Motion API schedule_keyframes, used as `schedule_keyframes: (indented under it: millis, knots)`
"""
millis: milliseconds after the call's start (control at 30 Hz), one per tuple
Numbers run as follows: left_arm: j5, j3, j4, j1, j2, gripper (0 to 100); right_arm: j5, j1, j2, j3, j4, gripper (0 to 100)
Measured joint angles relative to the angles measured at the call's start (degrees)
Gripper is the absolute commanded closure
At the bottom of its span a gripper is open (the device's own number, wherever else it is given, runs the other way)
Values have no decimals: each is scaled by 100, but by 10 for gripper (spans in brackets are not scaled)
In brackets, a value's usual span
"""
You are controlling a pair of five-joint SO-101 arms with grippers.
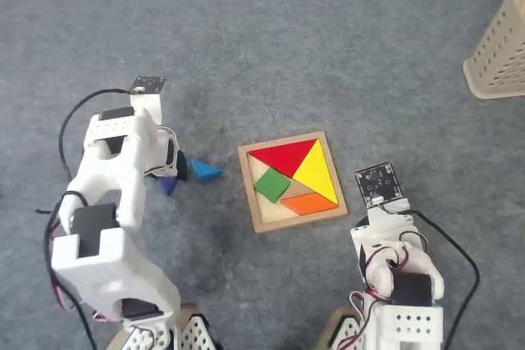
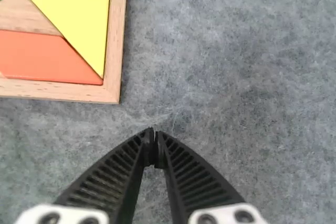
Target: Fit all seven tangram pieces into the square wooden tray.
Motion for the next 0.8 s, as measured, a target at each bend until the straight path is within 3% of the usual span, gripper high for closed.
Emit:
schedule_keyframes:
  millis: [267, 367, 600, 800]
  knots:
    - [158, 1371, -229, 229, -2418, 804, 0, 0, 0, 0, 0, 992]
    - [211, 1451, -396, 246, -2602, 803, 0, 0, 0, 0, 0, 992]
    - [193, 853, -448, 343, -1125, 806, 0, 0, 0, 0, 0, 992]
    - [149, -141, -53, -44, 211, 808, 0, 0, 0, 0, 0, 992]
